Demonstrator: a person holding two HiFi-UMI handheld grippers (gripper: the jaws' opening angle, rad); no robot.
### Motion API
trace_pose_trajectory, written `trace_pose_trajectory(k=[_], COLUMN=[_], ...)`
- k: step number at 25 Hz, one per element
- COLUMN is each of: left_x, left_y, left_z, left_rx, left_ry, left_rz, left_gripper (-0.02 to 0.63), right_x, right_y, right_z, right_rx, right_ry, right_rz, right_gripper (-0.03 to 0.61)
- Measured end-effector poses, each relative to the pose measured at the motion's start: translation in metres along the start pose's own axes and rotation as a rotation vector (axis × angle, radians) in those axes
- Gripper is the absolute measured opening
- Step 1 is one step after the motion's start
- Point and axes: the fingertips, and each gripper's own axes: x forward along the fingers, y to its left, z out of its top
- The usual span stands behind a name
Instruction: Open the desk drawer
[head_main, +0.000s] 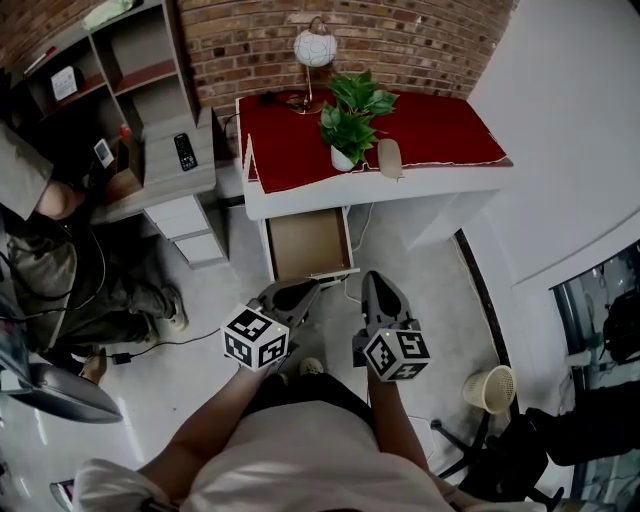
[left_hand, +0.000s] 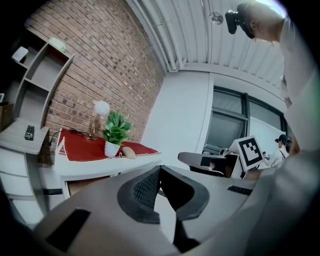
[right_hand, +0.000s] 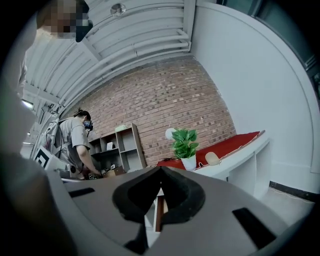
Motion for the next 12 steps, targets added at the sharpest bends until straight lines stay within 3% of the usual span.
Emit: trace_pose_trajectory(k=[12], left_x=[-0.023], left_y=[0.003], left_z=[-0.016], left_rx=[-0.010], left_ry=[0.011], left_rz=[0.021], left_gripper=[0.011], right_x=[-0.014], right_y=[0.004], right_z=[-0.005], right_rx=[-0.012], right_ry=[-0.022], right_rz=[-0.047], right_gripper=[0.017])
